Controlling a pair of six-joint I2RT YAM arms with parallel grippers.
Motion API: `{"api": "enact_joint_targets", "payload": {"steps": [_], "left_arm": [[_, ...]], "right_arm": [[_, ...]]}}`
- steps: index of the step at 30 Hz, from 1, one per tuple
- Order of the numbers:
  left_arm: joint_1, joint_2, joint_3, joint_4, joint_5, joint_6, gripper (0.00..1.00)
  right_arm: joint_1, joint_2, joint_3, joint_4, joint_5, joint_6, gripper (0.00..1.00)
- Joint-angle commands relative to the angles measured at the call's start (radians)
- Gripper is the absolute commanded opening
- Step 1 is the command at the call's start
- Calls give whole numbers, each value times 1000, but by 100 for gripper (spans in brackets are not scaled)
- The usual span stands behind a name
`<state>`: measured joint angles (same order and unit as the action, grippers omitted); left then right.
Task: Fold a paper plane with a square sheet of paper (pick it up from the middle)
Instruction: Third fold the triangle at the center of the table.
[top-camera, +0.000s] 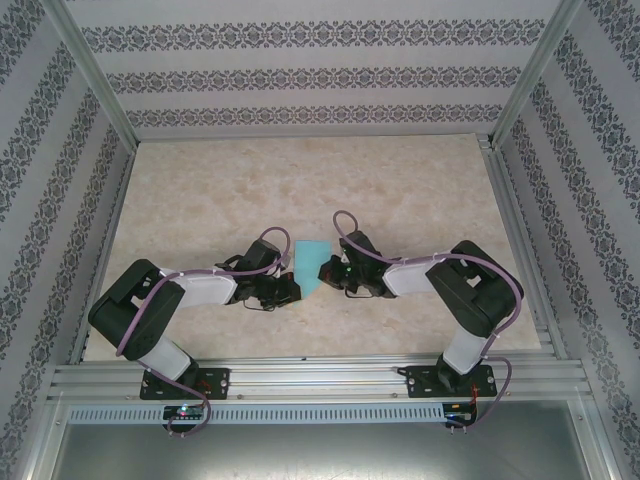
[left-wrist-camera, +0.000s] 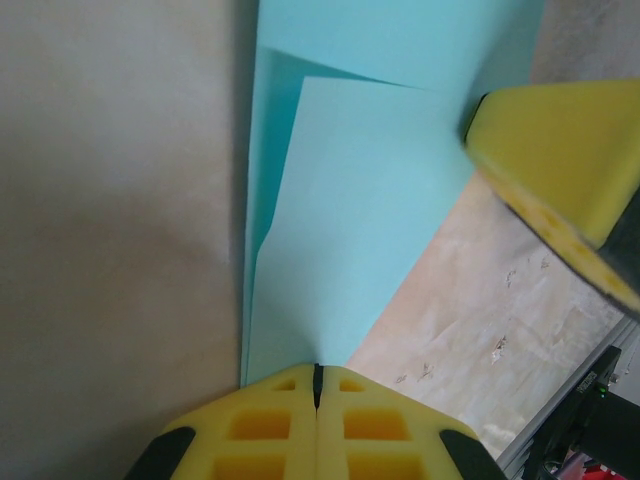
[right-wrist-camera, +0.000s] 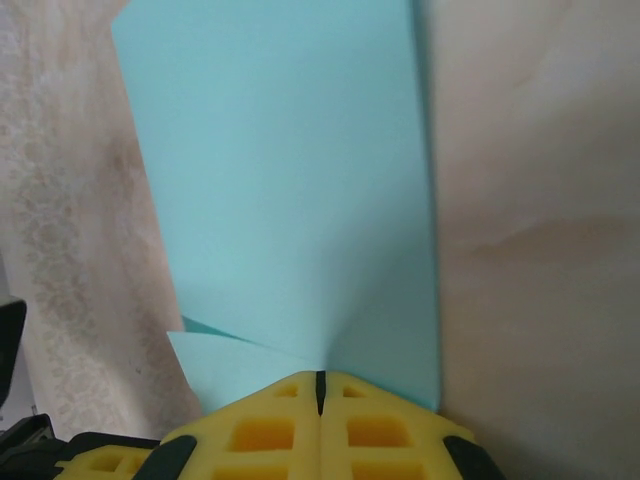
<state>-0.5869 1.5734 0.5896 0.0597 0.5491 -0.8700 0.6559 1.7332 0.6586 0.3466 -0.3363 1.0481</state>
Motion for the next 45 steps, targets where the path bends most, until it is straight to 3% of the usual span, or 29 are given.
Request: {"api": "enact_joint_targets", "payload": {"steps": [1, 6, 13, 23, 29, 45], "left_arm": [[6, 32, -33, -180, -80, 31, 1], [6, 33, -27, -179, -75, 33, 1], [6, 31, -31, -185, -76, 37, 1], [6, 29, -20, -190, -72, 42, 1], [6, 22, -3, -205, -54, 49, 2], [6, -160, -31, -448, -66, 126, 5]], "right_arm": [[-75, -4, -41, -28, 48, -45, 1], [-114, -66, -32, -32, -3, -65, 2], [-20, -175, 44, -115, 41, -69, 4], [97, 9, 49, 51, 21, 39, 1], [88, 67, 12, 3, 78, 43, 0], [84, 72, -2, -78, 105, 36, 0]]}}
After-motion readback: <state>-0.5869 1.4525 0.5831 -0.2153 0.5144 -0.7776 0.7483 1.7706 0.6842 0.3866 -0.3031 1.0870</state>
